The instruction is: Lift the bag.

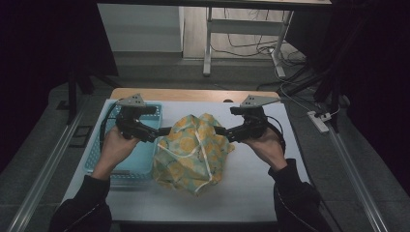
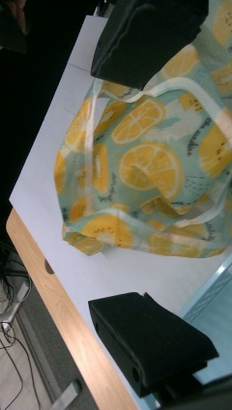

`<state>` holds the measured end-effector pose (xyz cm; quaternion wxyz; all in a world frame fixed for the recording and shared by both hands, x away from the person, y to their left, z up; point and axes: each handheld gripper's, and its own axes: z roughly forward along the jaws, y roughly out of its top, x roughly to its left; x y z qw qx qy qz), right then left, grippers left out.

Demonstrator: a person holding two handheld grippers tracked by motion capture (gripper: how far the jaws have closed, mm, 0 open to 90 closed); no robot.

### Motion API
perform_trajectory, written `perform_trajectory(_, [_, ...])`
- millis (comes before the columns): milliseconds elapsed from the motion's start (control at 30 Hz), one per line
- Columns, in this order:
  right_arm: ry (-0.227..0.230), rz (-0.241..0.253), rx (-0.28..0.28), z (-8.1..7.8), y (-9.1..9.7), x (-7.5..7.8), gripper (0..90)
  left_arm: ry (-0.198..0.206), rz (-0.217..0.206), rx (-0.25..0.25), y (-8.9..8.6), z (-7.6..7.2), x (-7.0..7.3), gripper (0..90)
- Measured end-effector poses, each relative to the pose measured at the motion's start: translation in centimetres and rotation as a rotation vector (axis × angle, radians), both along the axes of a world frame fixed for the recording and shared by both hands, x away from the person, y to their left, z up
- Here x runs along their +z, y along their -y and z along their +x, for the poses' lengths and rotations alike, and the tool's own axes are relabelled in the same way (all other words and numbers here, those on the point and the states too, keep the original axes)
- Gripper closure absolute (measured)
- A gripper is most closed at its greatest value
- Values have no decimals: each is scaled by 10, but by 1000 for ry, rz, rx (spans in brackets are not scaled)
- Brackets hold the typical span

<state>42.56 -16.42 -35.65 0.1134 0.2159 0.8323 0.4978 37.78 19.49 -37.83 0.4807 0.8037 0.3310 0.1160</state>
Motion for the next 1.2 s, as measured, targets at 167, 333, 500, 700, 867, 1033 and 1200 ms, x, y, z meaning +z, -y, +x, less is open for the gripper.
perform_trajectory(167, [-16,-5,-7,-4,5,-11,57,-8,-8,16,-7,-8,-10,0])
perform_trajectory(333, [-30,-7,-14,-8,11,-22,53,-18,-4,30,-13,-16,-21,0])
perform_trajectory(500, [-29,-2,-18,-13,16,-32,24,-25,5,44,-19,-25,-30,0])
perform_trajectory(700, [-13,-22,-22,-23,22,-43,0,-35,4,65,-27,-39,-40,0])
perform_trajectory(867, [-13,-31,-26,-32,29,-51,0,-45,5,83,-34,-53,-49,0])
perform_trajectory(1033, [-13,-37,-34,-43,38,-60,0,-59,0,101,-41,-67,-59,0])
perform_trajectory(1200, [-16,-51,-45,-52,47,-67,0,-69,-8,118,-47,-80,-69,0])
